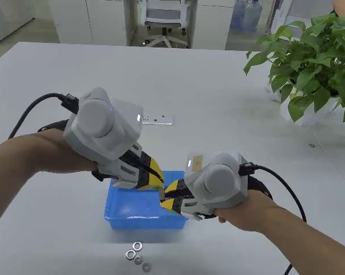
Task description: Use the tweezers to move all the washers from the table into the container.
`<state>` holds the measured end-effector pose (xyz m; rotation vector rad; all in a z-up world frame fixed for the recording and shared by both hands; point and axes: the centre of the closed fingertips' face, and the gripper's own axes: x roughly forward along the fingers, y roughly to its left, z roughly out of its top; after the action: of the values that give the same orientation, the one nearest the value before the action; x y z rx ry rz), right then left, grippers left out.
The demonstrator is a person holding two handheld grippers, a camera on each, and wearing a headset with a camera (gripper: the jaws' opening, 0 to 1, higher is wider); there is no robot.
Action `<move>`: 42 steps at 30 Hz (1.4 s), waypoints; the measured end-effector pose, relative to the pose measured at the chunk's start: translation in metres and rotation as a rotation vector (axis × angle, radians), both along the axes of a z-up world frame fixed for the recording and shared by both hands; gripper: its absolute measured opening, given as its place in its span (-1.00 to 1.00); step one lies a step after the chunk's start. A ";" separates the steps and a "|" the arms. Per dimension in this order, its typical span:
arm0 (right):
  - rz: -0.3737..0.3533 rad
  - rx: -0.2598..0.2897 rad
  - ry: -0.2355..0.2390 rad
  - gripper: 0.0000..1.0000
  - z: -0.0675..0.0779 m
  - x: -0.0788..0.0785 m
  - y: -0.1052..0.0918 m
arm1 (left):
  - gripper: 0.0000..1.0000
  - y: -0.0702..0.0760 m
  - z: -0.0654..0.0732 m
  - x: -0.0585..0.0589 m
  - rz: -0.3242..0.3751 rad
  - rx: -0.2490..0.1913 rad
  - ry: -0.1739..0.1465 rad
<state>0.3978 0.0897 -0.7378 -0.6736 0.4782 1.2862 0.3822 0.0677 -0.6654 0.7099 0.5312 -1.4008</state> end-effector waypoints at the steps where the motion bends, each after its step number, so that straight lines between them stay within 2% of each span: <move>1: 0.000 -0.002 0.000 -0.80 -0.001 0.001 0.000 | -0.90 0.000 -0.001 0.001 0.002 0.000 0.001; 15: -0.010 -0.011 0.022 -0.79 -0.022 0.014 0.002 | -0.90 0.003 -0.022 0.016 0.024 -0.003 0.014; 21: -0.003 -0.022 0.027 -0.79 -0.030 0.016 0.001 | -0.89 0.003 -0.030 0.017 0.030 -0.003 0.018; 42: 0.005 -0.045 0.023 -0.79 -0.039 0.019 0.003 | -0.89 0.004 -0.039 0.020 0.034 0.004 0.012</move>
<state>0.4167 0.0923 -0.7770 -0.6986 0.5254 1.2926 0.4020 0.0722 -0.7044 0.6936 0.5534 -1.3733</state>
